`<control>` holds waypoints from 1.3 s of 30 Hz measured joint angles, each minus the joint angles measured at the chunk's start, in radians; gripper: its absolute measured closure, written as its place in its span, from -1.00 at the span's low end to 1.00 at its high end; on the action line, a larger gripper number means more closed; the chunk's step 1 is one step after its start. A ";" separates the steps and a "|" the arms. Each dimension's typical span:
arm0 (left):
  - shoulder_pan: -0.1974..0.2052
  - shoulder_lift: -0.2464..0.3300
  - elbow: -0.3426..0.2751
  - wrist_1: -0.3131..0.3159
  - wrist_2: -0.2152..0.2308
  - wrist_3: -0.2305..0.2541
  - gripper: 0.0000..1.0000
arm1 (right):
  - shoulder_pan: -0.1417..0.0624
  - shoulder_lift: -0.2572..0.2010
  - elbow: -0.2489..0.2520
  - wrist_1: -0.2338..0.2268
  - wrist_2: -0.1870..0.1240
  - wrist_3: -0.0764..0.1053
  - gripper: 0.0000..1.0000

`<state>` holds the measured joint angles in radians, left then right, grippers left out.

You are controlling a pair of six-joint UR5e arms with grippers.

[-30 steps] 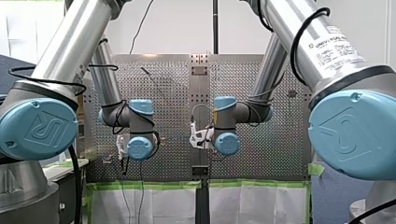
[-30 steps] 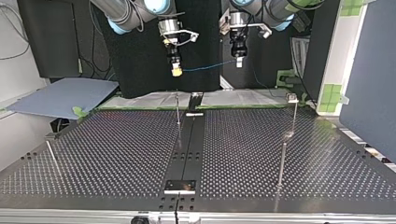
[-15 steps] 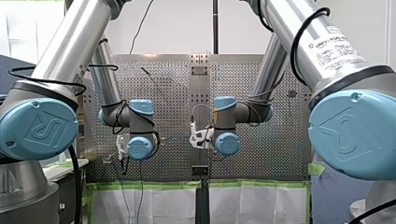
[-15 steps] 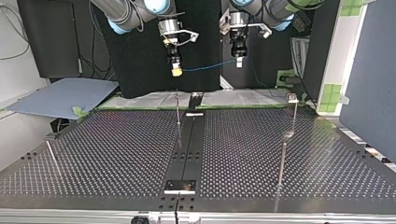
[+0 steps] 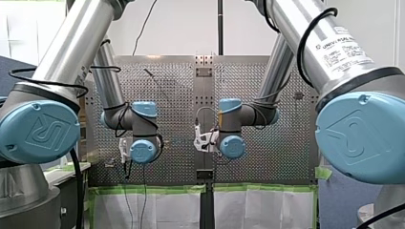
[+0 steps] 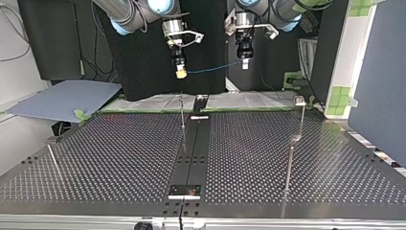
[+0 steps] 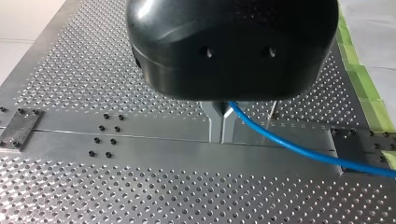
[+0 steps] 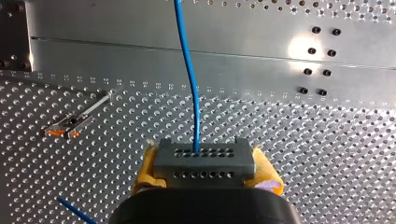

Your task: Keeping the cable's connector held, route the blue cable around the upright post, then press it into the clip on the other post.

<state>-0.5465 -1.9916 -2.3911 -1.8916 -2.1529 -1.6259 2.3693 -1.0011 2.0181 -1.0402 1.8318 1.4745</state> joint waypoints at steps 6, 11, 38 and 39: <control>0.000 0.000 0.000 0.000 0.000 0.000 1.00 | 0.000 0.000 0.000 0.000 0.000 0.000 1.00; 0.000 0.000 0.000 0.000 0.000 0.000 1.00 | 0.000 0.000 0.000 0.000 0.000 0.000 1.00; 0.005 -0.044 -0.002 -0.021 -0.003 0.006 1.00 | 0.005 0.105 -0.002 0.040 0.009 -0.005 1.00; 0.005 -0.044 -0.002 -0.021 -0.003 0.006 1.00 | 0.005 0.108 -0.002 0.040 0.009 -0.005 1.00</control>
